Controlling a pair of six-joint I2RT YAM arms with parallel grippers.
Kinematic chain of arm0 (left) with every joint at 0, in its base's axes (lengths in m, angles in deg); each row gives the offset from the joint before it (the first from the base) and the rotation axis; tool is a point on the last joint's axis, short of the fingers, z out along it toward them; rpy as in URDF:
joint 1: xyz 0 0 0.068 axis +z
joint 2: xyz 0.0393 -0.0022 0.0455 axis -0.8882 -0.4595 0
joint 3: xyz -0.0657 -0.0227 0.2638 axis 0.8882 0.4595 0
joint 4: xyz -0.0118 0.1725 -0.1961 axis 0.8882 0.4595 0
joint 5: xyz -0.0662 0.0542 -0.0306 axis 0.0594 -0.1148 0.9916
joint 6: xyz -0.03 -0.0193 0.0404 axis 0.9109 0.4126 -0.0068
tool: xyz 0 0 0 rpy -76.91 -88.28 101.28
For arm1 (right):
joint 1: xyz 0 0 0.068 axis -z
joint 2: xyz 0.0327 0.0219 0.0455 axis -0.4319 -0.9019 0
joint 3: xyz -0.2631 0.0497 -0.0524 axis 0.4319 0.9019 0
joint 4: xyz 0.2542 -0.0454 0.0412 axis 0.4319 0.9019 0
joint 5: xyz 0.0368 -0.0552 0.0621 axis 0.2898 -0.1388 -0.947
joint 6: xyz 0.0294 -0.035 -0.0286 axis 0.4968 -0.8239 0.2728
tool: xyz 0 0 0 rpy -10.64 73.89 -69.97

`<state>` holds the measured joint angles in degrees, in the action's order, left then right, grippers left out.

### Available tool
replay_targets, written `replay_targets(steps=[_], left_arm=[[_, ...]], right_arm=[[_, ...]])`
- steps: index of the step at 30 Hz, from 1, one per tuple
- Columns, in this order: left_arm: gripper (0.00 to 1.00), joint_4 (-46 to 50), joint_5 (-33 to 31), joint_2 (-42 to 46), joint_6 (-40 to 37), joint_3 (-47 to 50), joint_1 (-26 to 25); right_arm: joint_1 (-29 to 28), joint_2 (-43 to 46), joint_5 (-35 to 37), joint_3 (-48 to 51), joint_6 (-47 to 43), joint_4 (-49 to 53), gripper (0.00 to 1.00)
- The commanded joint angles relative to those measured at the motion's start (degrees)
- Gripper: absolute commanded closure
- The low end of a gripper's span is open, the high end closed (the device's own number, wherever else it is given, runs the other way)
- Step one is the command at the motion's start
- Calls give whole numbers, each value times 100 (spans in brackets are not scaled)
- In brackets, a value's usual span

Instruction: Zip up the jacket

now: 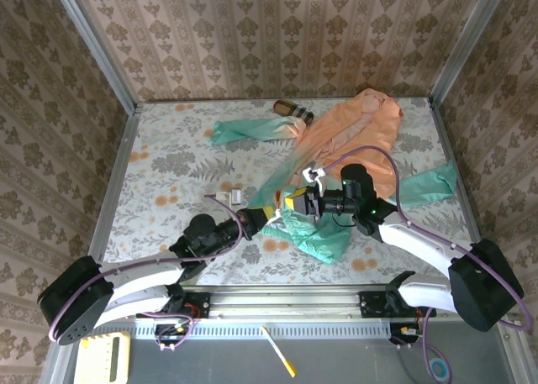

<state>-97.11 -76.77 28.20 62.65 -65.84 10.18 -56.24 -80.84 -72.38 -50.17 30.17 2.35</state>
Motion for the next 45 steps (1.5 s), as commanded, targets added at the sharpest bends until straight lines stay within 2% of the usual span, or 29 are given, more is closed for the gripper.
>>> replay_targets(steps=[1, 15, 25, 45], left_arm=[[100, -89, -102, 11, -162, -148, -39], [100, 266, -108, 512, -168, -271, 307], [100, 147, 101, 190, -179, -435, 284], [100, 97, 77, 66, -163, -253, 237]], right_arm=[[-37, -5, 40, 62, 42, -247, 100], [-46, -4, -172, 78, -140, -118, 100], [-129, -119, -201, -70, -201, -95, 100], [-134, -69, -190, -132, -206, -96, 100]])
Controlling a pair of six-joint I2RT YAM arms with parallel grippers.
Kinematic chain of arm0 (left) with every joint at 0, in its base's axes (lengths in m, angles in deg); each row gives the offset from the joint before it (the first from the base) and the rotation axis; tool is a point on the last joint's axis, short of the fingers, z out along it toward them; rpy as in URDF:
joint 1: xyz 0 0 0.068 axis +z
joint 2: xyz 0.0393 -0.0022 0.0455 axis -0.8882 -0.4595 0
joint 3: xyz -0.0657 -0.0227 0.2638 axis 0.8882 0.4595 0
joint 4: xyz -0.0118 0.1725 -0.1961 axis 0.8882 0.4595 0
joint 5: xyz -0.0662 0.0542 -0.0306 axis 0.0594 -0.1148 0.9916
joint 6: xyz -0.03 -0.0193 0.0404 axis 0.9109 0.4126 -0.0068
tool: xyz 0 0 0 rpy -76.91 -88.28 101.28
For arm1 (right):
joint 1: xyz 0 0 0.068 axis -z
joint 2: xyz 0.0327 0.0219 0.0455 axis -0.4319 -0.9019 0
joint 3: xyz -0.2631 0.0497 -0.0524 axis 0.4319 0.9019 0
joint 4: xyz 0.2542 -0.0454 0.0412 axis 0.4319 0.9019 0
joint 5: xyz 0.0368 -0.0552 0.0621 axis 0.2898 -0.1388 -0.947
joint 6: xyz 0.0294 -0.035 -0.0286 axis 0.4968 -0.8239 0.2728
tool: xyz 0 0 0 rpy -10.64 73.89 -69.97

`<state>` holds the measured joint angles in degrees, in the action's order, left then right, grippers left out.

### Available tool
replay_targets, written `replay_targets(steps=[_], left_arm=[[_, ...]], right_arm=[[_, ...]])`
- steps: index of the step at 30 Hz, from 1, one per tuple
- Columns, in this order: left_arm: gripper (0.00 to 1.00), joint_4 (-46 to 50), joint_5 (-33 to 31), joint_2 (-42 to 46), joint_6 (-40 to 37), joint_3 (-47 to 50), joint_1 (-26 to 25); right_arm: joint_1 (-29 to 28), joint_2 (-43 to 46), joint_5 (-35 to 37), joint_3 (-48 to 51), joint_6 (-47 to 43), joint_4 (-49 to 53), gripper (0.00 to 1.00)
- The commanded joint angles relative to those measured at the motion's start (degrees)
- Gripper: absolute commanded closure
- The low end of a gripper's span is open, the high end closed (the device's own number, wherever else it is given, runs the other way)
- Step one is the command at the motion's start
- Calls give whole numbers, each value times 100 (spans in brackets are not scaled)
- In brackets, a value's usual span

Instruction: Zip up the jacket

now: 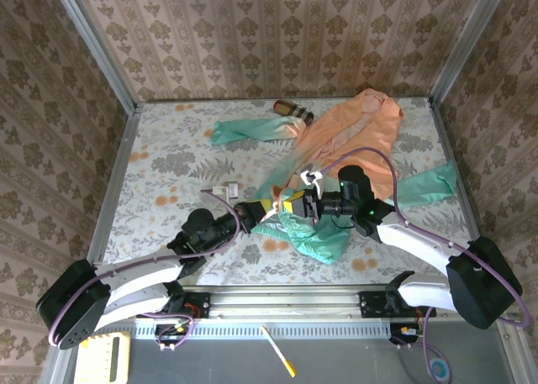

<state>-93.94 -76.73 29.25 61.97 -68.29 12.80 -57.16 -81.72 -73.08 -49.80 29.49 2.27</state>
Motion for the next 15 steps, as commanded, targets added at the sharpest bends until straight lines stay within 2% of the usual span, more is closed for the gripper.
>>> replay_targets(steps=[1, 15], left_arm=[[100, -235, 72, -47, -87, 2, -25], [100, -299, 51, -93, -76, 58, -121]], right_arm=[[-40, 22, -124, -169, -134, -94, 100], [-42, 23, -81, -239, -168, -80, 100]])
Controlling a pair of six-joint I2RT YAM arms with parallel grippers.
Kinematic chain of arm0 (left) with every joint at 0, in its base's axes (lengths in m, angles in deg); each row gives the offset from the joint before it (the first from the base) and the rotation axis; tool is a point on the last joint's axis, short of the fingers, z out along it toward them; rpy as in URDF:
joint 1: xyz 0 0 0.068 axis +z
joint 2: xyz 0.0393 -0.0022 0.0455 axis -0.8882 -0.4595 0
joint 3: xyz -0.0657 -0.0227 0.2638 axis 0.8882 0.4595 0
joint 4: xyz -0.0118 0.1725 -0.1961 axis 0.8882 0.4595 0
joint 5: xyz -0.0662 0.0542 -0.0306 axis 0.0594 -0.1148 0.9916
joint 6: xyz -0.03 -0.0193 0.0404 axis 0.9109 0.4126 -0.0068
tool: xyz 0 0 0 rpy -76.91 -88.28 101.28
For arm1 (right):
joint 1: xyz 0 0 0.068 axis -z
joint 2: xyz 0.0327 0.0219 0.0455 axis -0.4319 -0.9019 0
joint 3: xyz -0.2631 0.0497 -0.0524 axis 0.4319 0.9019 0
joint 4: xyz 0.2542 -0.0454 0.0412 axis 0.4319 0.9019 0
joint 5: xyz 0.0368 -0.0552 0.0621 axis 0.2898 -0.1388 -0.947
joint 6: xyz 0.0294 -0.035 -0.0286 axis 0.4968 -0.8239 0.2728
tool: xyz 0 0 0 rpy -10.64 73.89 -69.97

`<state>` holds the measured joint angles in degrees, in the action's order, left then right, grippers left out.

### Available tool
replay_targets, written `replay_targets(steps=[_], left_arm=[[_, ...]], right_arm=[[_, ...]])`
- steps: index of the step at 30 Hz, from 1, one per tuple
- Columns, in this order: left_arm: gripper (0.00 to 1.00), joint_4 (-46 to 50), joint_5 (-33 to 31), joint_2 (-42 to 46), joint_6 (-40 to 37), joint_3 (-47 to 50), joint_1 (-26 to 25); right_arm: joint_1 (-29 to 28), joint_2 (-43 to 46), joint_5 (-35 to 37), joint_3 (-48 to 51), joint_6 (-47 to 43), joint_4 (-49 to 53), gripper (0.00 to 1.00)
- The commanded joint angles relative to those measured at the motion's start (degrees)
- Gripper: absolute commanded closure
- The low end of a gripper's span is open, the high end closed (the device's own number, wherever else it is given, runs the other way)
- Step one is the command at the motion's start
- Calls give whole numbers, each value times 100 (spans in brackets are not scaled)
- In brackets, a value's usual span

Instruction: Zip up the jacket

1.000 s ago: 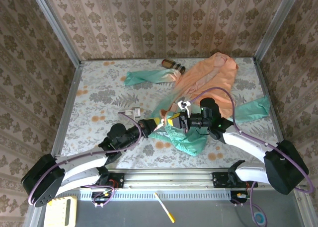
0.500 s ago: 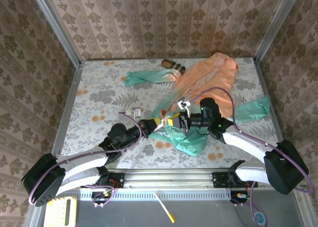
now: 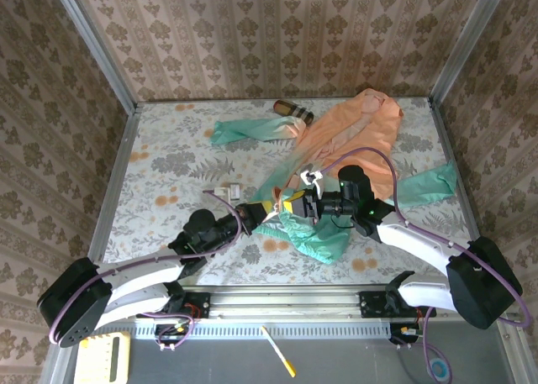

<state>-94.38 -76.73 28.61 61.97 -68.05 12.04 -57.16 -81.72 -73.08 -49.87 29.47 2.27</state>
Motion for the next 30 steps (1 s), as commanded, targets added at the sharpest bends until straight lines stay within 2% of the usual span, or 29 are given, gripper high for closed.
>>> replay_targets(steps=[1, 30], left_arm=[[100, -261, 46, -47, -76, 39, -56], [100, -622, -296, -38, 230, 250, -71]], right_arm=[[-42, 27, -83, -241, -162, -80, 100], [-37, 94, -63, -190, -192, -52, 100]])
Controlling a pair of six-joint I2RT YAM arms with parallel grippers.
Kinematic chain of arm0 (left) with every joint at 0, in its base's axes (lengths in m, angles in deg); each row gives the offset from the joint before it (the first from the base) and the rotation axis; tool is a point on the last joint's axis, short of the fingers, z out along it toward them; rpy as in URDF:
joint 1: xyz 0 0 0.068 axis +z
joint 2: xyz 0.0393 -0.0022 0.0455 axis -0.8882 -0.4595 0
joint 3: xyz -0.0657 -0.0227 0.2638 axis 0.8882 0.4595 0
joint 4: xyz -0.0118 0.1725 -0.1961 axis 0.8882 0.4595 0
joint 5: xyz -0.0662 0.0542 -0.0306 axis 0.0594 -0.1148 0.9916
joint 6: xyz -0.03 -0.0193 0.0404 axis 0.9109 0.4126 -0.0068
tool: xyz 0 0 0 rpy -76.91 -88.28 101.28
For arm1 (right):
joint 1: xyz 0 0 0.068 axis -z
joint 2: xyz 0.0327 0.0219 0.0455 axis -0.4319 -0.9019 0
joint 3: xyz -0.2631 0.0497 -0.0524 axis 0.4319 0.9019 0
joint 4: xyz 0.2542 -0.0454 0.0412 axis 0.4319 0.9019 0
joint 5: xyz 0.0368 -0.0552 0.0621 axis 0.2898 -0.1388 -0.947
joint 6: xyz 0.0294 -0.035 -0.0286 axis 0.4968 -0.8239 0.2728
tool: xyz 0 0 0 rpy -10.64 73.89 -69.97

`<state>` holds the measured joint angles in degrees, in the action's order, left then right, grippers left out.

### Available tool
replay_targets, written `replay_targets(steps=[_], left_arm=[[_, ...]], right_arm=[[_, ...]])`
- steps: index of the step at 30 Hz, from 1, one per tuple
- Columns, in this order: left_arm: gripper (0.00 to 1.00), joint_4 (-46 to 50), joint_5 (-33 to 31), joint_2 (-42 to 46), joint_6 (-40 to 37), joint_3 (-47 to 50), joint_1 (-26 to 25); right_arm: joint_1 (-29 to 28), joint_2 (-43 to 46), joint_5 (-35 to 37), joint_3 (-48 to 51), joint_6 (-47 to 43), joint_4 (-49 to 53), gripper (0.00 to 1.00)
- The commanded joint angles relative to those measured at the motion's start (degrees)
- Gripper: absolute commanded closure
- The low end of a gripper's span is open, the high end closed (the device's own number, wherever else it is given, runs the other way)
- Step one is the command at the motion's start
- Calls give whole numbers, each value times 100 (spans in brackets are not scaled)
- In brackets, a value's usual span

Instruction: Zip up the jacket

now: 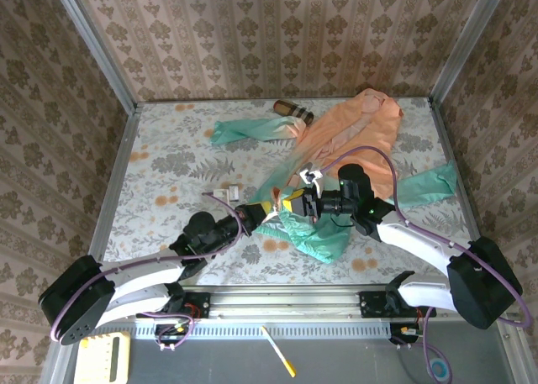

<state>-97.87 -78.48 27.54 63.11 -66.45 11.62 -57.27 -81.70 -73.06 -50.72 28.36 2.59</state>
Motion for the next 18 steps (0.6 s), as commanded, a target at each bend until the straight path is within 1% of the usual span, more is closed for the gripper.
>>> replay_targets(steps=[1, 18], left_arm=[[100, -287, -121, 68, 118, 94, -29], [100, -407, 94, -151, 118, -9, -82]], right_arm=[[-30, 83, -63, -92, -81, -86, 100], [-31, 118, 22, -107, -90, -122, 100]])
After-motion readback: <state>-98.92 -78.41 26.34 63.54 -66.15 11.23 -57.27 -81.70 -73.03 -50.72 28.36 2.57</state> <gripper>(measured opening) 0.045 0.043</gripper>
